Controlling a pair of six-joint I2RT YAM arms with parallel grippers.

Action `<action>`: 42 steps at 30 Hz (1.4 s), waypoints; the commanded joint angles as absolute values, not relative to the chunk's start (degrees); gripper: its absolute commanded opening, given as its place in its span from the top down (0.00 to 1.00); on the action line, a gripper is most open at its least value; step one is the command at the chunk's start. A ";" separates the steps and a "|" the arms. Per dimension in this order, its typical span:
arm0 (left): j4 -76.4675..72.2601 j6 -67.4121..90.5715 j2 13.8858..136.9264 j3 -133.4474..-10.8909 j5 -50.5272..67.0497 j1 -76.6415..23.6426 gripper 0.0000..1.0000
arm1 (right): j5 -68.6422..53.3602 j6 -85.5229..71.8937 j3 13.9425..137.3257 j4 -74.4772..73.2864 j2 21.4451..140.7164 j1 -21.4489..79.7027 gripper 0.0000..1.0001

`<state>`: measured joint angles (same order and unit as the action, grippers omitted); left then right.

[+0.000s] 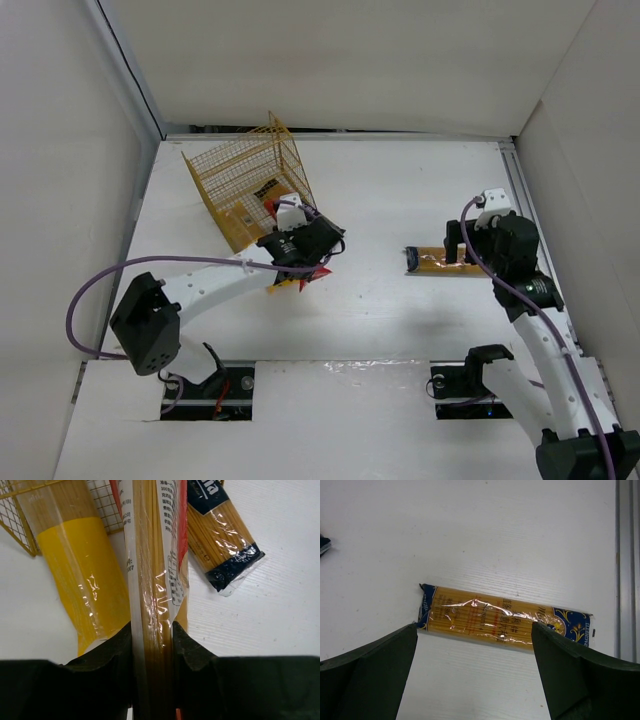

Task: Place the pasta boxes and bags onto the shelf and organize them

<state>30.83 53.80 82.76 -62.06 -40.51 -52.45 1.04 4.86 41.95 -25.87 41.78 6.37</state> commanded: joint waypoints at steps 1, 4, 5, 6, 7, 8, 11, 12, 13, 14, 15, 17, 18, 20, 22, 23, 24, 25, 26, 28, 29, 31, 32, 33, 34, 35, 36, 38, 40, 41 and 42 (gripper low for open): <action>31.64 59.76 82.44 -64.59 -46.41 -51.51 1.00 | -1.23 4.66 41.31 -21.71 42.88 6.06 0.00; 32.26 60.38 82.97 -64.60 -45.88 -49.50 1.00 | -1.85 4.66 41.31 -21.18 44.20 6.06 0.00; 33.21 61.42 83.49 -65.12 -45.88 -48.87 1.00 | -2.37 4.66 41.31 -20.57 44.21 6.06 0.00; 33.22 61.44 83.50 -65.13 -45.88 -48.87 1.00 | -2.90 5.18 41.31 -20.57 44.21 6.06 0.00; 33.22 61.44 84.02 -65.13 -45.88 -48.08 1.00 | -2.90 5.19 41.31 -20.57 44.21 6.06 0.00; 33.22 61.96 84.02 -65.13 -46.75 -48.08 1.00 | -2.90 5.19 40.79 -20.57 44.21 6.06 0.00; 34.45 61.96 84.63 -65.74 -47.29 -46.76 1.00 | -2.90 5.19 40.78 -20.57 44.21 6.06 0.00; 34.45 61.96 84.64 -65.74 -47.29 -46.76 1.00 | -2.90 5.71 40.78 -20.57 44.21 6.06 0.00; 34.45 61.96 85.16 -66.26 -47.98 -45.97 1.00 | -3.42 5.71 40.78 -20.57 44.21 6.06 0.00; 36.02 62.83 85.17 -66.27 -47.99 -45.44 1.00 | -3.43 5.71 40.78 -20.57 44.21 6.06 0.00; 36.03 62.84 85.69 -66.27 -48.60 -44.57 1.00 | -3.43 5.71 40.78 -20.57 44.21 6.06 0.00; 37.35 63.45 85.69 -66.27 -50.97 -43.78 1.00 | -3.43 5.71 40.78 -20.57 44.21 6.06 0.00; 37.35 63.46 86.22 -66.27 -50.98 -42.38 1.00 | -3.43 5.71 40.78 -20.57 44.21 6.06 0.00; 36.83 61.45 86.74 -65.74 -52.55 -40.53 1.00 | -3.43 5.71 40.78 -20.57 44.21 6.06 0.00; 34.46 58.98 87.44 -65.74 -54.39 -39.29 1.00 | -3.43 5.71 40.78 -20.57 44.21 6.06 0.00; 33.84 58.45 87.45 -65.74 -56.23 -39.29 1.00 | -3.43 5.71 40.78 -20.57 44.21 6.06 0.00; 33.14 57.23 87.97 -66.26 -56.25 -38.24 1.00 | -3.43 5.71 40.26 -20.57 44.21 6.06 0.00; 32.44 56.43 88.67 -66.27 -56.25 -37.45 1.00 | -3.43 5.71 40.25 -20.57 44.21 6.06 0.00; 31.13 54.86 88.68 -66.27 -55.73 -35.70 1.00 | -3.43 5.71 40.25 -20.57 44.21 6.06 0.00; 28.05 51.87 89.29 -66.27 -55.20 -34.02 1.00 | -3.43 5.71 40.25 -20.57 44.21 6.06 0.00; 27.08 50.72 89.30 -66.27 -54.59 -32.36 1.00 | -3.43 5.71 40.25 -20.57 44.21 6.06 0.00; 26.37 50.19 89.82 -66.27 -53.36 -31.12 1.00 | -3.43 5.71 39.64 -20.57 44.73 6.06 0.00; 25.24 48.88 89.82 -66.27 -52.57 -29.98 1.00 | -3.43 5.71 39.64 -20.57 44.74 6.06 0.00; 25.22 48.87 89.82 -66.79 -51.08 -29.45 1.00 | -3.43 5.71 39.12 -20.57 44.74 6.06 0.00; 24.44 47.82 89.82 -66.80 -50.19 -28.83 1.00 | -3.43 5.71 39.11 -20.57 45.26 6.06 0.00; 24.43 47.29 90.35 -67.32 -49.49 -28.31 0.96 | -3.43 5.71 38.59 -20.57 45.26 6.06 0.00; 24.43 47.29 90.35 -67.32 -48.70 -27.69 0.88 | -3.43 5.71 38.58 -20.57 45.96 6.06 0.00; 24.43 46.58 91.58 -68.64 -48.16 -27.69 0.73 | -3.43 5.19 37.97 -20.57 46.92 6.06 0.00; 23.91 45.18 91.58 -68.64 -45.54 -27.69 0.60 | -3.43 4.58 37.97 -20.57 49.56 5.54 0.00; 23.91 44.57 92.10 -68.64 -44.92 -27.69 0.56 | -3.43 4.57 37.97 -20.57 50.79 5.54 0.00; 23.21 43.86 92.11 -68.64 -44.91 -27.69 0.54 | -4.65 4.57 37.97 -21.09 52.19 4.84 0.00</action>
<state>26.09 46.50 92.25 -65.98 -44.62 -28.25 -3.05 5.17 38.09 -22.74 49.98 6.09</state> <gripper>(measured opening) 0.449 0.998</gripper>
